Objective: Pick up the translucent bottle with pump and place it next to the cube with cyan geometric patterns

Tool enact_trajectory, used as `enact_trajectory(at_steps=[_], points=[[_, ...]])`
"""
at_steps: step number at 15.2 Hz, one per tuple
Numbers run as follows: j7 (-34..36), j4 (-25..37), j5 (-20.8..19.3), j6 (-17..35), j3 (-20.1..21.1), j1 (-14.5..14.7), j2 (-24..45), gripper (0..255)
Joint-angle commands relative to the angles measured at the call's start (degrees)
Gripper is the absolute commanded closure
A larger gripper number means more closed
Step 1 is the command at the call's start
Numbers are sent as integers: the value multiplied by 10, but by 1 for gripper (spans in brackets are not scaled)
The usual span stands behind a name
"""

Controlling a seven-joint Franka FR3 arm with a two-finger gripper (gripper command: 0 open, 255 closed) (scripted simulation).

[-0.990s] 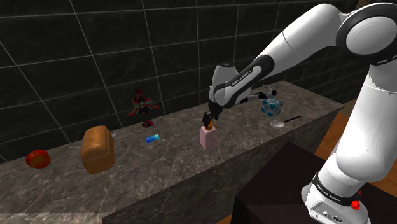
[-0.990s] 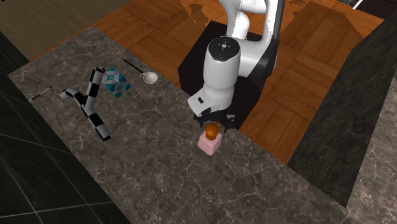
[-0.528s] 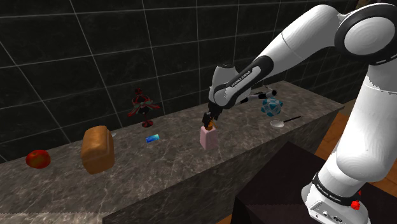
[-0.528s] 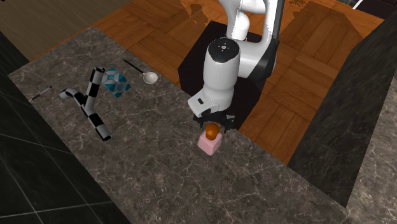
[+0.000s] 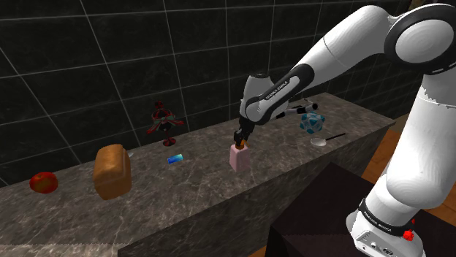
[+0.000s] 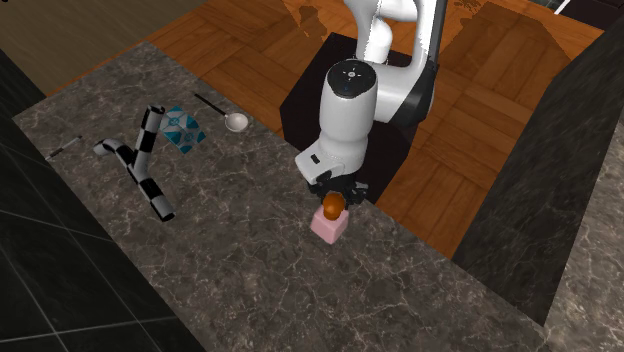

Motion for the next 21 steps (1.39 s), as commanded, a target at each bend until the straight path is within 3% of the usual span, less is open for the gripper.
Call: enact_trajectory(at_steps=[1,21], points=[[0,0,0,0,0,0,0,255],[5,50,2,-143,-1,-3,-93,255]])
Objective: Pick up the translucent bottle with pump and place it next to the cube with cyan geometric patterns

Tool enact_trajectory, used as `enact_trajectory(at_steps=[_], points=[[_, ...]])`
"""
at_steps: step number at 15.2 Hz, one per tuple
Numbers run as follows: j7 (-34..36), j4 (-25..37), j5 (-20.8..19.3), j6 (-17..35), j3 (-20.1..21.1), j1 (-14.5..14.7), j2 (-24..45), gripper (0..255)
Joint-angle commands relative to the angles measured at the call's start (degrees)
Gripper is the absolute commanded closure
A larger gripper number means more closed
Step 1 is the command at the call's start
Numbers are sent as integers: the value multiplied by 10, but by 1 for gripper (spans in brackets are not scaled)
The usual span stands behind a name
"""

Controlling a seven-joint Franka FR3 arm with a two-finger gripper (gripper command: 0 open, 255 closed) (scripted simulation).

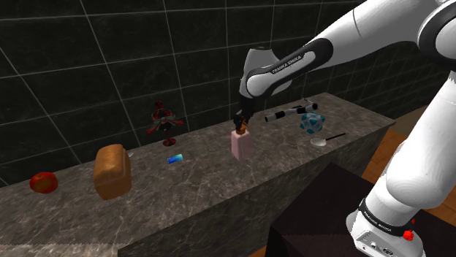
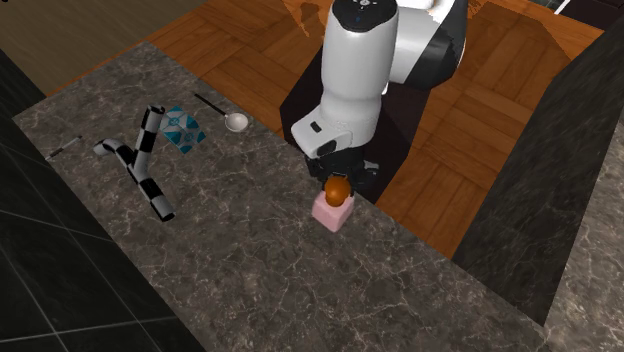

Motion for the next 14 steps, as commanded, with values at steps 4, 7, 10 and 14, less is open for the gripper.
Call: enact_trajectory(at_steps=[4,7,10,14], points=[[1,18,0,-39,-1,-1,-20,255],[2,32,0,-61,-1,-1,-30,255],[4,46,0,-84,-2,-1,-38,255],[5,67,-1,-115,-2,-2,-47,255]])
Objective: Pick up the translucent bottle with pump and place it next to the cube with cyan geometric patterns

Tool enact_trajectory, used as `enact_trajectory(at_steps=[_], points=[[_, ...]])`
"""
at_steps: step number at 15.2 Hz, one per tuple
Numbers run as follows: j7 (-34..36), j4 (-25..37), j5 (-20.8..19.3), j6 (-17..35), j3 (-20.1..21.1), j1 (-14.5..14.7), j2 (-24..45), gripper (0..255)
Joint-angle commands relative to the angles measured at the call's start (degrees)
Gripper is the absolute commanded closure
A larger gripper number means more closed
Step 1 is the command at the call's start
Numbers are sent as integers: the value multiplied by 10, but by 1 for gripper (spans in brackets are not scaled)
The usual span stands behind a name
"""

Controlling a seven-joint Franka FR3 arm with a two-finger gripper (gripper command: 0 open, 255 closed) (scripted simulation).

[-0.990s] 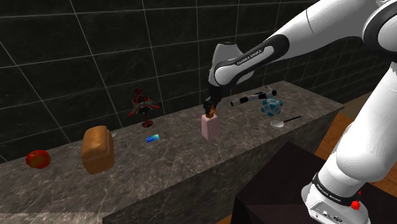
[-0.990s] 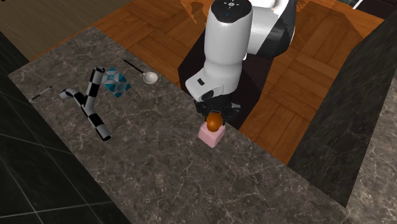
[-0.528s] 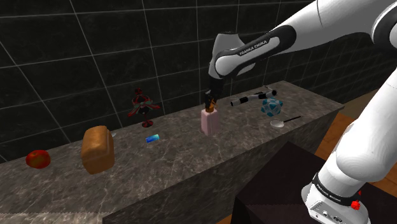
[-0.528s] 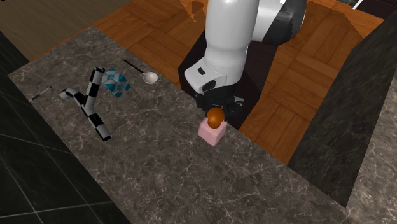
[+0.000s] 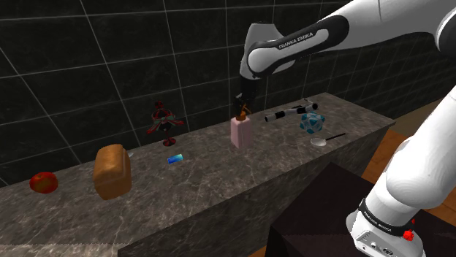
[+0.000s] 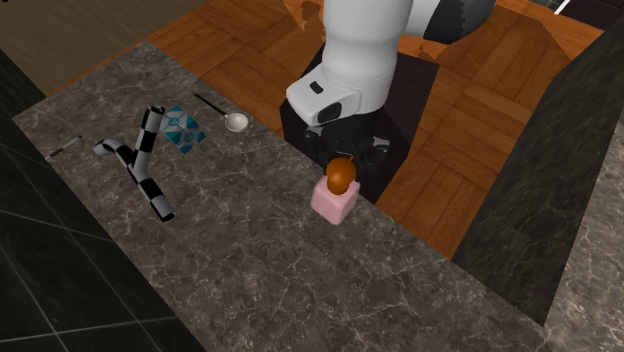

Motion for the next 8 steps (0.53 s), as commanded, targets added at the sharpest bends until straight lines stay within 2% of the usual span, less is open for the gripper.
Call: enact_trajectory(at_steps=[1,8], points=[[2,10,0,-14,0,0,-4,255],[5,52,-2,-68,-1,-1,-15,255]])
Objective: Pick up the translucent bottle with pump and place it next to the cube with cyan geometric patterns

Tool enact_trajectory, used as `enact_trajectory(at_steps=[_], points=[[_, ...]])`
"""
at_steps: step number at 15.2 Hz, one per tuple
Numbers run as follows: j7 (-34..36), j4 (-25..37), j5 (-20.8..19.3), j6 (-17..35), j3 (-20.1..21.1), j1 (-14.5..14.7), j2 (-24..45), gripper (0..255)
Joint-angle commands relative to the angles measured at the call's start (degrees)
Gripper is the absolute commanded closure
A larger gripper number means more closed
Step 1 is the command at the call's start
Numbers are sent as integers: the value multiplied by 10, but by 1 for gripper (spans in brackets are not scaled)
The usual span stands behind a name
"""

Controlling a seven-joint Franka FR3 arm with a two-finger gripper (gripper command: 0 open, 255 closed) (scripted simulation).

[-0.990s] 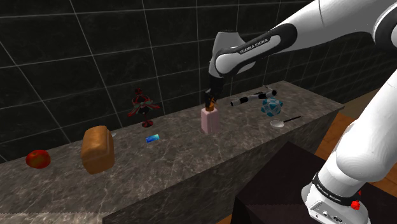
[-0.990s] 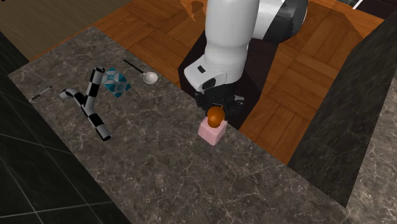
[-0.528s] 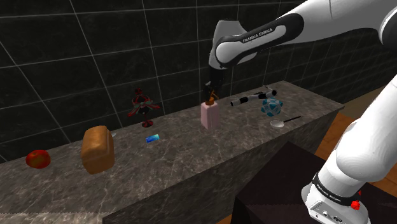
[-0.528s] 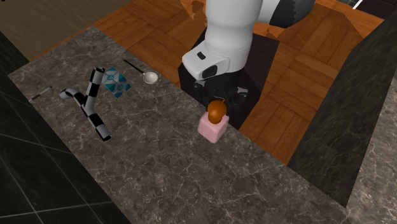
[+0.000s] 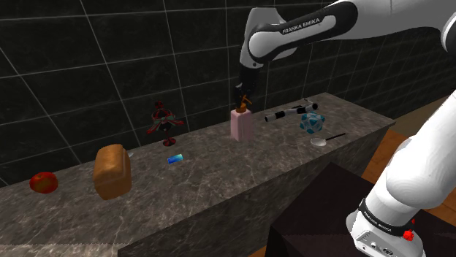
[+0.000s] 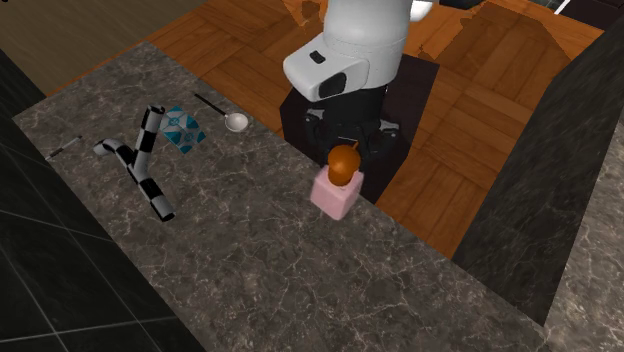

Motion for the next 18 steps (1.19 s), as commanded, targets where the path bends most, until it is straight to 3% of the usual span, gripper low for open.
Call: enact_trajectory(at_steps=[1,14,18], points=[[1,14,-1,-16,0,0,-2,255],[8,111,-4,-116,-2,-1,-5,255],[-34,77,3,-110,-25,-17,-30,255]])
